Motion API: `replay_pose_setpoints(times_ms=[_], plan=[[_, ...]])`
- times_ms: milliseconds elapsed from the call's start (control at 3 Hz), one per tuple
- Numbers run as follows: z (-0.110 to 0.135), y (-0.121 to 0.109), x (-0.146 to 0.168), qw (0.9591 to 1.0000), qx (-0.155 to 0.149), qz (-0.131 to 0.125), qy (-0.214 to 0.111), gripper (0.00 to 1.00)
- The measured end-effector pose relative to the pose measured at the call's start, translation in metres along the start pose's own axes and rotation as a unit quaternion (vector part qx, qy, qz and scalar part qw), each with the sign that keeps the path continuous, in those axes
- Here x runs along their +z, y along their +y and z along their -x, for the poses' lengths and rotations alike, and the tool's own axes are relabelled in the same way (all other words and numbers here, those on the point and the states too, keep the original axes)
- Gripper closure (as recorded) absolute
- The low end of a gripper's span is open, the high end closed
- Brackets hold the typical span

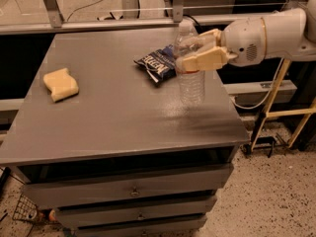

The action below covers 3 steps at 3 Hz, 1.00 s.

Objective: Place water bottle upright

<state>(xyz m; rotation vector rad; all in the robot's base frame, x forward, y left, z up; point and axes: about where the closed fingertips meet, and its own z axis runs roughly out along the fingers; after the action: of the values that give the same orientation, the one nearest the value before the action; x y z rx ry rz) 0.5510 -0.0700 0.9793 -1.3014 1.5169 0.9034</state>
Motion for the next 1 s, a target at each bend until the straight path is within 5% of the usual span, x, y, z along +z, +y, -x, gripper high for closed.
replay_pose_setpoints(times_ms=[667, 1000], plan=[[-0.006, 0.006, 0.002, 0.9966, -0.011, -0.012, -0.080, 1.00], [-0.014, 0.008, 0.009, 0.9967, -0.013, -0.022, -0.078, 1.00]])
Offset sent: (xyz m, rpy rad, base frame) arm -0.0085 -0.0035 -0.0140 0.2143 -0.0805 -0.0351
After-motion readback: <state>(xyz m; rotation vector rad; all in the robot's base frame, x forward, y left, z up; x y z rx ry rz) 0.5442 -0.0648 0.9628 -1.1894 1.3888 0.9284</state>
